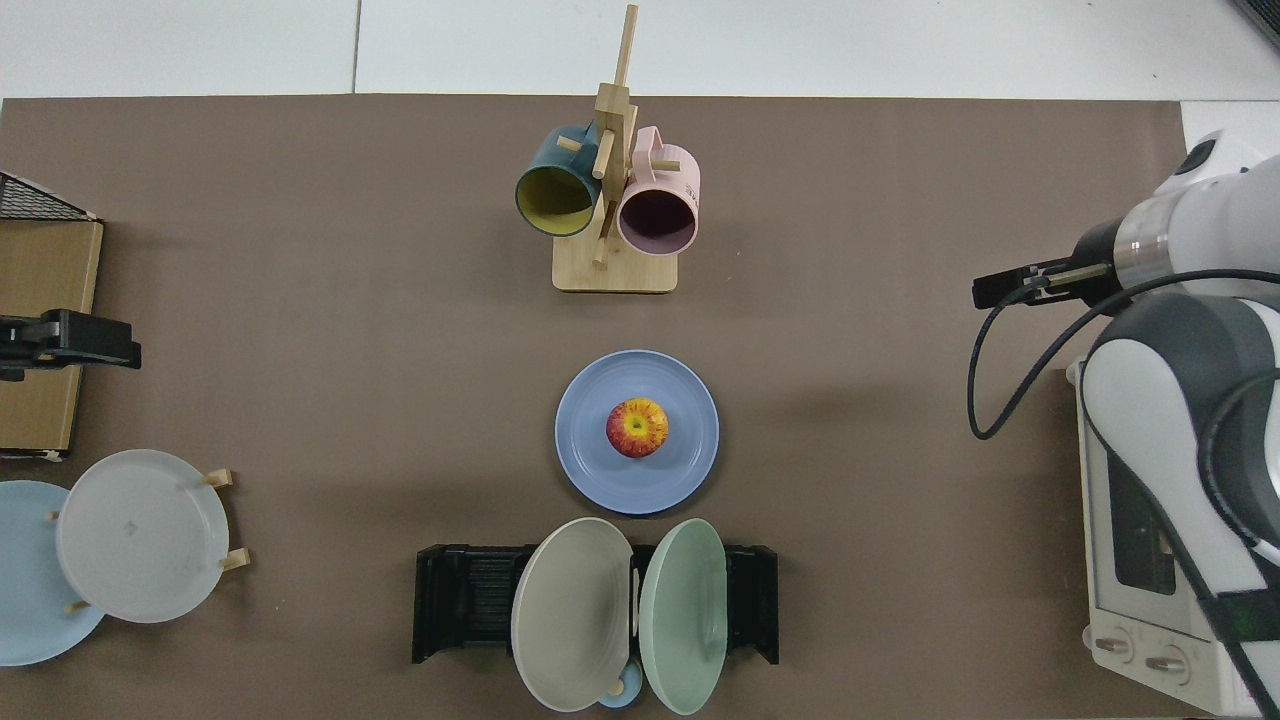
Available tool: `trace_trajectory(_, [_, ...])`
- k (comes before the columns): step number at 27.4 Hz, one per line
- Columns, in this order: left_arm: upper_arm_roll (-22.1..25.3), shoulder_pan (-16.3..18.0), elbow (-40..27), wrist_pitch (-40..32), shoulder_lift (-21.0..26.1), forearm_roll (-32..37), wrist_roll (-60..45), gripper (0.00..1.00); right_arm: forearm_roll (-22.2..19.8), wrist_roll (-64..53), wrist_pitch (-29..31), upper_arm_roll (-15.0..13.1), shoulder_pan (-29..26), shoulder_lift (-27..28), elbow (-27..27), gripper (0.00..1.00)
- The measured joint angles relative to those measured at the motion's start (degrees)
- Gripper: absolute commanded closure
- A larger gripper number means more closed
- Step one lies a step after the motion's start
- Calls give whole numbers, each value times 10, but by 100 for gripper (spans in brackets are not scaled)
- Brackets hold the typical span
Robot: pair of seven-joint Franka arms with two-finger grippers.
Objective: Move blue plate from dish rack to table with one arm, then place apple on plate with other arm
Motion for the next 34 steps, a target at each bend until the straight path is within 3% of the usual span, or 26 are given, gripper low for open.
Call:
trace_trajectory(10, [0,0,0,0,0,0,0,0,0,10,-111,-1,-22,-42,41,0])
trace_trajectory(20, [-1,0,-3,0,0,0,0,0,-4,23,-117,-5,-48,-45,43,0])
trace_trajectory(34, [-5,-1,-6,0,0,-2,0,0,-15,25,-154,9,-39,-45,43,0])
